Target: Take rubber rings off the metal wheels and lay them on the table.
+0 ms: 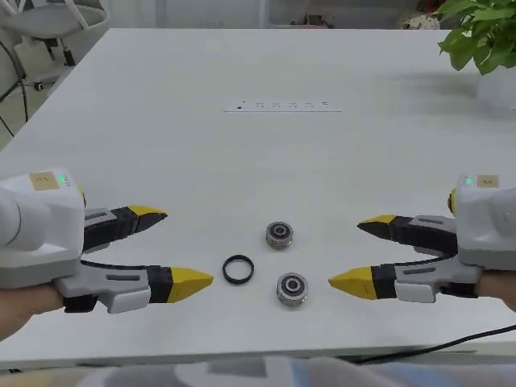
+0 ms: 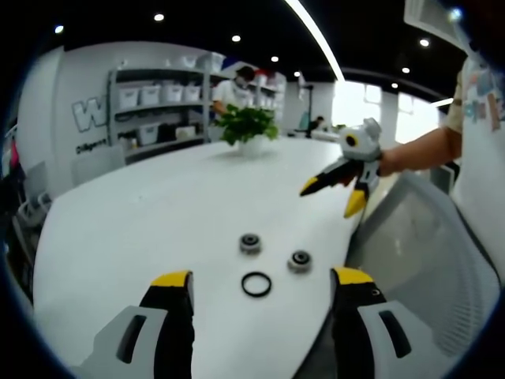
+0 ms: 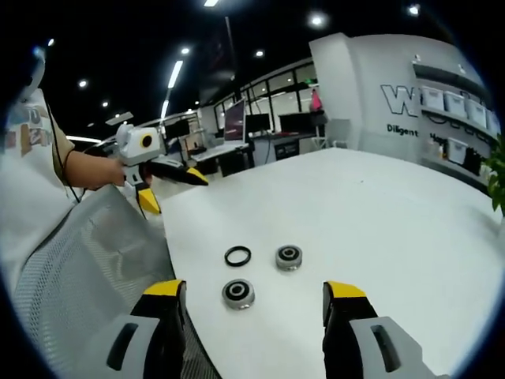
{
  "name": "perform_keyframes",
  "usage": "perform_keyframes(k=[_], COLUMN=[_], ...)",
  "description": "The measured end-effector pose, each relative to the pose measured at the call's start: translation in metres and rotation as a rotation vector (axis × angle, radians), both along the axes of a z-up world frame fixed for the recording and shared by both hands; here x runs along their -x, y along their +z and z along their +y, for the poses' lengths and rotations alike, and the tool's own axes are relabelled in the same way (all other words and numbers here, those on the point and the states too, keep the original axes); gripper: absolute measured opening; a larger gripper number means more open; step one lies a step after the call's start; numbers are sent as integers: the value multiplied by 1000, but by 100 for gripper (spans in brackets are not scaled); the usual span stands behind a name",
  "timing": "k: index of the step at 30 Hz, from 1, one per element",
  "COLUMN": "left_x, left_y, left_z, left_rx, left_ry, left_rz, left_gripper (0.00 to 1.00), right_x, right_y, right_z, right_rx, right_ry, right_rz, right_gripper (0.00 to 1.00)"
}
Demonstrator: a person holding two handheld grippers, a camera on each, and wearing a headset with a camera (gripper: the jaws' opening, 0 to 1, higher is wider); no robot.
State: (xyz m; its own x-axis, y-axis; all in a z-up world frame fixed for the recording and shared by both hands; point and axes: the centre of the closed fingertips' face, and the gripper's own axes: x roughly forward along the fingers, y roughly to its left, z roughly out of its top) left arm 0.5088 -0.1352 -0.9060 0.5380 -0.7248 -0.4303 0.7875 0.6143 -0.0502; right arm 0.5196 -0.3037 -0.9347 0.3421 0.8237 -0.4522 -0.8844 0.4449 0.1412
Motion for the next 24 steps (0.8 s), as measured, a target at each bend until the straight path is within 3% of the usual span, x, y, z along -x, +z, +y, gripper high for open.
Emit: perform_keyframes(k=[13, 24], left_x=[3, 7], left_y=[9, 12], left_z=[-3, -2], left_rx=[-1, 1], left_ry=[17, 33], left_rz=[-18, -13], left_gripper=[73, 76], right_x=[7, 15], right_y=[1, 0], right_z=[-16, -27], right_rx=[18, 29], right_ry=[-9, -20], right_rz=[-29, -37], right_gripper=[78, 83])
